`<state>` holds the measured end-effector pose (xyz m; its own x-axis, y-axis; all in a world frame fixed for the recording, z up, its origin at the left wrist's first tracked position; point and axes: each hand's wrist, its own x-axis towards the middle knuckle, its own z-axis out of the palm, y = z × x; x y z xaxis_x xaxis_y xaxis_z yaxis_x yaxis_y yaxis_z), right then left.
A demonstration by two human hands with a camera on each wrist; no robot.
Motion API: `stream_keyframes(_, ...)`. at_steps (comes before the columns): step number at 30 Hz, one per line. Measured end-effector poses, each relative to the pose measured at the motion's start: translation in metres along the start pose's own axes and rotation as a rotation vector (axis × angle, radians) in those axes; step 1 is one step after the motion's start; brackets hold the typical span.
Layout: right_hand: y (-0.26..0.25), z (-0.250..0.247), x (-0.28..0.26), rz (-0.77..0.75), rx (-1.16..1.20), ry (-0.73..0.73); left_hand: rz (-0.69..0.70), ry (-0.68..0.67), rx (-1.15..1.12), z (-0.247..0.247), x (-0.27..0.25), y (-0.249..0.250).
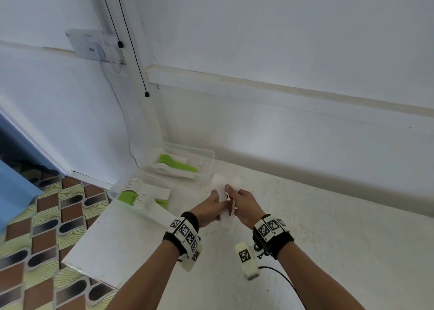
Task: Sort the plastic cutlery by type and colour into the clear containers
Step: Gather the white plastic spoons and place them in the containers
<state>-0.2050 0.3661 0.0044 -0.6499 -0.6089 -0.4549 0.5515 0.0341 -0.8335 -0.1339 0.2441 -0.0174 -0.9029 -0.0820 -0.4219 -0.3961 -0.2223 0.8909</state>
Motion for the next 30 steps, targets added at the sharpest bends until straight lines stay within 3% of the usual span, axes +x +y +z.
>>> stream_keyframes(7,-0.011,0.003,0.011,0.117,-0.080,0.141,-0.039,0.062,-0.086,-0.002,-0.004,-0.004)
stream_keyframes(13,-0.010,0.018,0.011,0.197,-0.162,0.122,0.002,0.063,0.123,0.013,-0.008,-0.004)
stream_keyframes(20,-0.010,0.015,0.009,0.121,-0.275,0.038,0.079,0.075,0.228,0.012,-0.012,-0.006)
stream_keyframes(22,-0.013,0.013,0.007,0.137,-0.244,0.040,0.037,0.097,0.213,0.008,-0.011,-0.005)
stream_keyframes(25,-0.019,0.006,0.007,0.141,-0.083,-0.004,-0.009,0.097,0.126,0.006,-0.012,0.003)
stream_keyframes(30,-0.014,-0.006,0.002,0.130,0.101,-0.229,-0.025,-0.128,-0.267,0.003,-0.021,0.015)
